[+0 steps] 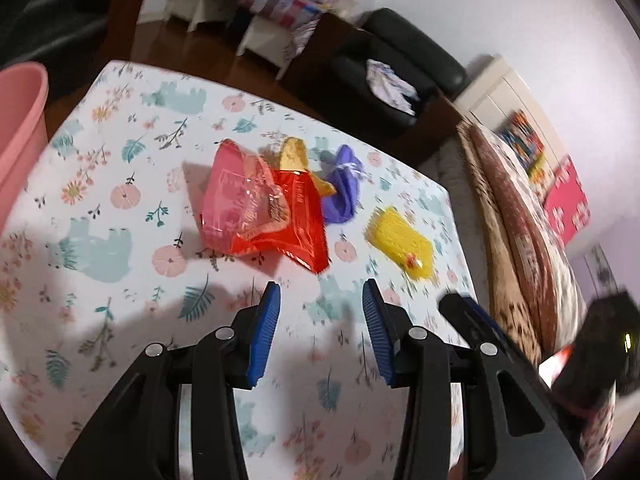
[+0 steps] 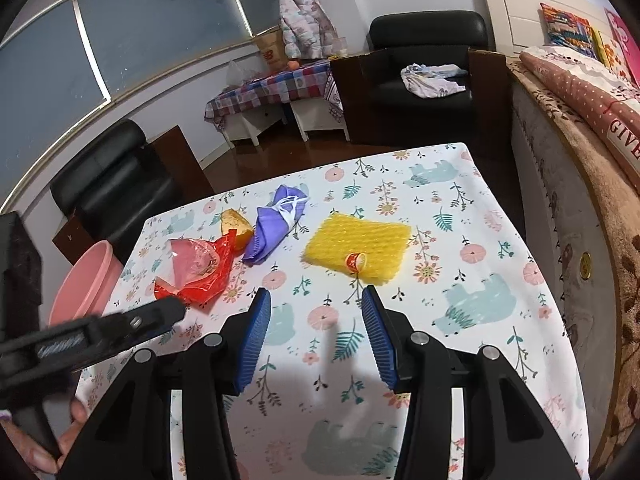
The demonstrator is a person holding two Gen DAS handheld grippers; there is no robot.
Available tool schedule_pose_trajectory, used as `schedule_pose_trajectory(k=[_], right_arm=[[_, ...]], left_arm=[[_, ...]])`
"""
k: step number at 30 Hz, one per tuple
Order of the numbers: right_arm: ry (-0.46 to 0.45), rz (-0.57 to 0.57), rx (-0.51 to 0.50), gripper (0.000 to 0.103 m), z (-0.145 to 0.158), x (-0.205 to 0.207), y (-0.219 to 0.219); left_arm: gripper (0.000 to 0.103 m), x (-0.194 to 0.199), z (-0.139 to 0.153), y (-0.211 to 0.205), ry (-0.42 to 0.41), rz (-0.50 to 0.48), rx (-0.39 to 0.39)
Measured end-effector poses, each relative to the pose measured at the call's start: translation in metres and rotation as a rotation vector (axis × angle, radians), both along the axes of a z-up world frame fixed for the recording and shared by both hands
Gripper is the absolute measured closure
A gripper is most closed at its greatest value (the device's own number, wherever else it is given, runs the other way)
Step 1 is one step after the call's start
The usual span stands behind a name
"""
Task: Collect trash
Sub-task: 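Close the left tool on the red-and-clear plastic bag and lift it, then grasp the yellow mesh sponge with the right tool while left holds red bag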
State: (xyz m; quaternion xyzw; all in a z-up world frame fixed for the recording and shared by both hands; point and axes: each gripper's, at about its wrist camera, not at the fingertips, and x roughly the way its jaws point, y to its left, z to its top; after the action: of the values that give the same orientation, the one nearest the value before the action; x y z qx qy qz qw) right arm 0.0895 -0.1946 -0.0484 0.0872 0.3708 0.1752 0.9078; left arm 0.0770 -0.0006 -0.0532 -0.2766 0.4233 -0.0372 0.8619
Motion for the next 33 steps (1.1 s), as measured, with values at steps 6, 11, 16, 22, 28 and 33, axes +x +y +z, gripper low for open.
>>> schedule_pose_trajectory(k=[6,11,16,22,28,33], right_arm=[[-0.010,0.005,-0.010,0.056,0.000,0.001,-0.004],[-0.008,0.009,-0.011,0.056,-0.001,0.007,-0.009],[0.022,0.019,0.004,0.056,-0.007,0.016,-0.012],[0.043,0.054,0.031,0.056,-0.010,0.031,-0.010],[0.031,0.079,-0.019,0.051,-0.009,0.052,-0.002],[0.035,0.094,-0.083,0.040,-0.016,0.069,0.005]], left_arm=[[0.060,0.021,-0.007,0.007,0.035,0.103,-0.026],[0.060,0.035,-0.012,0.010,0.055,0.137,0.001],[0.088,0.037,-0.015,0.022,0.065,0.176,0.076],[0.096,0.027,-0.015,0.041,0.044,0.181,0.113],[0.097,0.008,-0.003,0.046,-0.003,0.118,0.178],[0.097,-0.009,0.007,0.044,-0.046,0.057,0.214]])
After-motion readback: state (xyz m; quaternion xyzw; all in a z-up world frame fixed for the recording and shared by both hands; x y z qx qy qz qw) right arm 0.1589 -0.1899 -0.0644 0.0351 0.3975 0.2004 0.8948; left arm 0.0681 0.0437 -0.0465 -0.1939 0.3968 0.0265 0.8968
